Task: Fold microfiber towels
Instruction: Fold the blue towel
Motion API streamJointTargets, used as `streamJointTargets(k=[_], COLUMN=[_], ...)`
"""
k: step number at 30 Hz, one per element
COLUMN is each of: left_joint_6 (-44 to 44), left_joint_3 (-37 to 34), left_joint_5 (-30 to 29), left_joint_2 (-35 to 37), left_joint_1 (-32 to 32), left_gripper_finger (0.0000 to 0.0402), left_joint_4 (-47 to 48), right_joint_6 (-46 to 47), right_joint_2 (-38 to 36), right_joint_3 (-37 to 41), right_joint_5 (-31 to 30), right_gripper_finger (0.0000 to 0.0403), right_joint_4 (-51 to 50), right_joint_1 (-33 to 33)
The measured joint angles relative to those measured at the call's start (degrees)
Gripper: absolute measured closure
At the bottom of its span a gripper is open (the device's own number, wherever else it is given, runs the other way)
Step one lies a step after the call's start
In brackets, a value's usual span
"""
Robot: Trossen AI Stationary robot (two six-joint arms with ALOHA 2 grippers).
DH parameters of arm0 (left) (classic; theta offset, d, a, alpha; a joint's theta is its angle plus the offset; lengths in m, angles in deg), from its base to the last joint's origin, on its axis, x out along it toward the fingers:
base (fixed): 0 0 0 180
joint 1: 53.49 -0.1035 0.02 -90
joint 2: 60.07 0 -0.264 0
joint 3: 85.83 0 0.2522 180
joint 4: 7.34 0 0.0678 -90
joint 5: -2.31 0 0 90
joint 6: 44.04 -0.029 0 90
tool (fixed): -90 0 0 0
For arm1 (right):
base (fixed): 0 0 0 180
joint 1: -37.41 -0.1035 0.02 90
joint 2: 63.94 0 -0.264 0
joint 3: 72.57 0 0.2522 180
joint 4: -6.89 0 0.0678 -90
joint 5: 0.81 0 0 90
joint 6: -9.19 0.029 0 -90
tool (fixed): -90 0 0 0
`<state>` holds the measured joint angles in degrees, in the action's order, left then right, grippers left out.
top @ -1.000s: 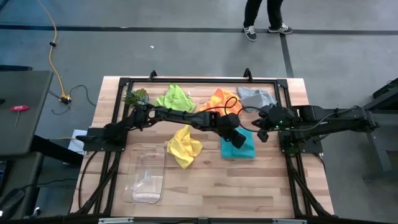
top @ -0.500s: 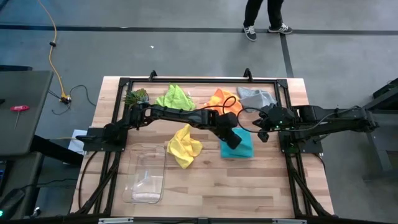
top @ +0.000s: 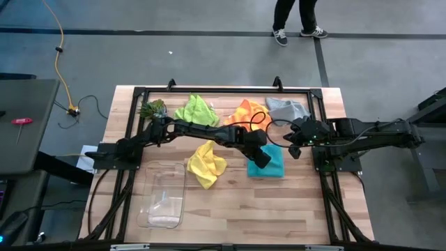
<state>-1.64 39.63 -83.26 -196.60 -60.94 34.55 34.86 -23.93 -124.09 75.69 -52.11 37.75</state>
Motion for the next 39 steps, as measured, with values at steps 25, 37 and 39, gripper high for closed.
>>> streamJointTargets(k=[25, 37, 39], left_joint_6=[4.1, 4.6, 4.5], left_joint_3=[0.1, 0.0, 0.0], left_joint_5=[-2.7, -1.6, -1.8], left_joint_2=[-3.7, -4.0, -4.0], left_joint_1=[0.0, 0.0, 0.0], left_gripper_finger=[0.0235, 0.0244, 0.0248], left_joint_4=[-0.3, -6.5, -6.5], right_joint_6=[3.0, 3.0, 3.4], right_joint_2=[0.0, 0.0, 0.0], right_joint_3=[0.0, 0.0, 0.0], right_joint_5=[0.0, -0.1, -0.1], right_gripper_finger=[0.0402, 0.0402, 0.0402], right_joint_4=[0.0, 0.1, 0.1], right_joint_1=[0.0, 0.0, 0.0])
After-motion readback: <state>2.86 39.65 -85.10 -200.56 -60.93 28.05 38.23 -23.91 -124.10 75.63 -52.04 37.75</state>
